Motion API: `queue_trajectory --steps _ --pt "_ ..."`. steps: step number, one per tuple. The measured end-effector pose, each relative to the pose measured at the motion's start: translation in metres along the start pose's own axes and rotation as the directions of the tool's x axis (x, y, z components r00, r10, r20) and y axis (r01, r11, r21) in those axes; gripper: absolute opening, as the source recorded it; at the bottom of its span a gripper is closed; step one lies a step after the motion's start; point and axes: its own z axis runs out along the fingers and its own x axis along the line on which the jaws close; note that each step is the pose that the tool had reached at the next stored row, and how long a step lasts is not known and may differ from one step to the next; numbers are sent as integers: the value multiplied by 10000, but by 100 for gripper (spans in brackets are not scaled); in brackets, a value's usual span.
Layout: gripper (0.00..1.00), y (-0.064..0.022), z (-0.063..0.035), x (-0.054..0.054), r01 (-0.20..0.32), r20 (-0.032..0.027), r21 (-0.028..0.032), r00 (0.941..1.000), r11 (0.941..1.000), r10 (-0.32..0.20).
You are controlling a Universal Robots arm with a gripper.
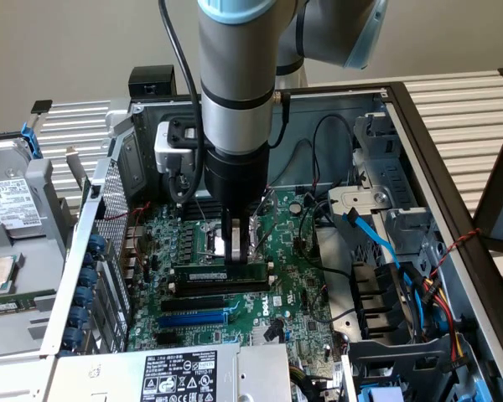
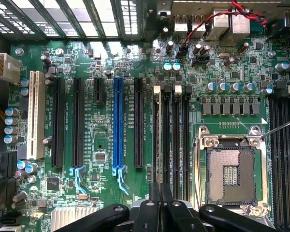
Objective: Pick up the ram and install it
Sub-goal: 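Insert the ram into the slot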
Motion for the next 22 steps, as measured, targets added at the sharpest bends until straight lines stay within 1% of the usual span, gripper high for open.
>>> queue_trajectory --steps 12,15,19,22 --pt "13 9 0 1 47 -16 1 10000 10000 -47" --pt "13 9 1 1 79 -32 5 10000 10000 -79" --pt "13 10 3 0 90 -34 56 10000 9999 -89" --pt "13 11 8 2 91 -35 57 10000 9999 -90"
